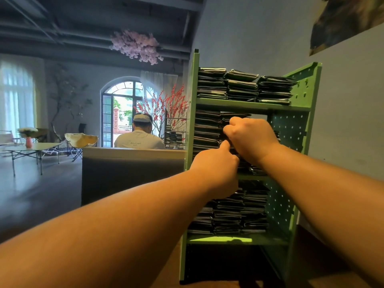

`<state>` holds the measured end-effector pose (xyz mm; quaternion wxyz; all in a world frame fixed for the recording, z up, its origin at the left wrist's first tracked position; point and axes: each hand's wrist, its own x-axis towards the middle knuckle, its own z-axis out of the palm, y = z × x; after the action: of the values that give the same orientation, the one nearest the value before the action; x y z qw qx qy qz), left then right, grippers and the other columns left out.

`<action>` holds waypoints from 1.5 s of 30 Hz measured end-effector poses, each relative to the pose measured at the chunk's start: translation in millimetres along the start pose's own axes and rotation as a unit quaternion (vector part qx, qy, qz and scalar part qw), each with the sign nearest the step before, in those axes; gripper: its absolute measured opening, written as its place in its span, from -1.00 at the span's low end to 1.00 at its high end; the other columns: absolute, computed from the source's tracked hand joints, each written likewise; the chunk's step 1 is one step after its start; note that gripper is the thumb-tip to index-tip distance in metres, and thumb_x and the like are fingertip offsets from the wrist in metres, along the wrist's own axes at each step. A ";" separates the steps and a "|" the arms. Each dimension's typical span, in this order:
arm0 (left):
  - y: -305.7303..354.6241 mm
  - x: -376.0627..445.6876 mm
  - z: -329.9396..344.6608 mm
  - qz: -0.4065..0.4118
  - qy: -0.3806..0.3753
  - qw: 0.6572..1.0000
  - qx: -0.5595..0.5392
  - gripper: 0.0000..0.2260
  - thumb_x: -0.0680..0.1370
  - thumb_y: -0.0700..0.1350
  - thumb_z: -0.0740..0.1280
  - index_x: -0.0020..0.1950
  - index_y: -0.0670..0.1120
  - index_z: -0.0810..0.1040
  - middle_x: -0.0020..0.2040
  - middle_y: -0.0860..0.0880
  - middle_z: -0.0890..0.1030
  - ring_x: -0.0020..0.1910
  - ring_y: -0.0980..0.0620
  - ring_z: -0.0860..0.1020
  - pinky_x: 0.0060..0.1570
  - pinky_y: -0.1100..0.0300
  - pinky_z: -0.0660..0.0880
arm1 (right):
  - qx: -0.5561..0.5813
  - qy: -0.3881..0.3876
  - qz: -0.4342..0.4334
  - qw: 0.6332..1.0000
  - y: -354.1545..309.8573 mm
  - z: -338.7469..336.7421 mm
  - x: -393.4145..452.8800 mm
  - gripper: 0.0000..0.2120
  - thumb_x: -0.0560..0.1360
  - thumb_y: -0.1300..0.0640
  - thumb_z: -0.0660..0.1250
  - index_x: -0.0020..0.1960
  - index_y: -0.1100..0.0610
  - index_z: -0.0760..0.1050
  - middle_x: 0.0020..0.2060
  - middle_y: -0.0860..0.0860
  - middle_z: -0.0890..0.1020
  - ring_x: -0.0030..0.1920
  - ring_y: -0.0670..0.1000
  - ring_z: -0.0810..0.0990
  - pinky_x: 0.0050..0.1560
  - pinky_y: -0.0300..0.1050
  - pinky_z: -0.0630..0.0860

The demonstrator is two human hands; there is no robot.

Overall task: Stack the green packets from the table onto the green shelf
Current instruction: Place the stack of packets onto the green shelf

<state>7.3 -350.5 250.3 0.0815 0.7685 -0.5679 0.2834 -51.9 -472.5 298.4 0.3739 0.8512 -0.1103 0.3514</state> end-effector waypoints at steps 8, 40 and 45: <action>-2.5 -0.3 9.2 0.002 0.020 1.000 -0.004 -0.89 0.59 -0.03 0.29 -0.09 0.00 0.41 0.38 -0.16 0.36 -0.38 0.02 0.32 -0.43 0.13 0.16 | -0.031 0.003 -0.031 0.999 1.9 -0.2 2.7 -0.96 0.52 0.23 0.42 -0.11 0.20 0.61 -0.23 0.12 0.59 -0.32 0.14 0.58 -0.42 -0.10 0.37; -6.3 1.1 20.0 0.007 0.006 0.999 -0.034 -0.93 0.58 -0.05 0.32 0.00 -0.02 0.51 0.51 -0.17 0.25 -0.34 0.06 0.38 -0.41 0.16 0.26 | -0.027 0.083 -0.063 0.994 5.6 26.4 7.8 -0.75 0.26 0.27 0.64 -0.35 0.20 0.55 -0.46 0.09 0.51 -0.56 0.10 0.46 -0.48 -0.24 0.24; -8.0 1.7 21.8 0.006 0.001 0.999 -0.032 -0.84 0.58 -0.04 0.32 0.13 -0.04 0.55 0.53 -0.16 0.23 -0.34 0.06 0.36 -0.42 0.17 0.24 | -0.038 0.057 -0.066 0.995 6.4 25.6 8.9 -0.85 0.39 0.18 0.58 -0.24 0.17 0.61 -0.37 0.06 0.58 -0.46 0.08 0.54 -0.46 -0.21 0.26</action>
<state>22.5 -358.9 234.8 0.1050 0.7619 -0.5808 0.2667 -35.1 -494.5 295.9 0.4343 0.8200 -0.0460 0.3699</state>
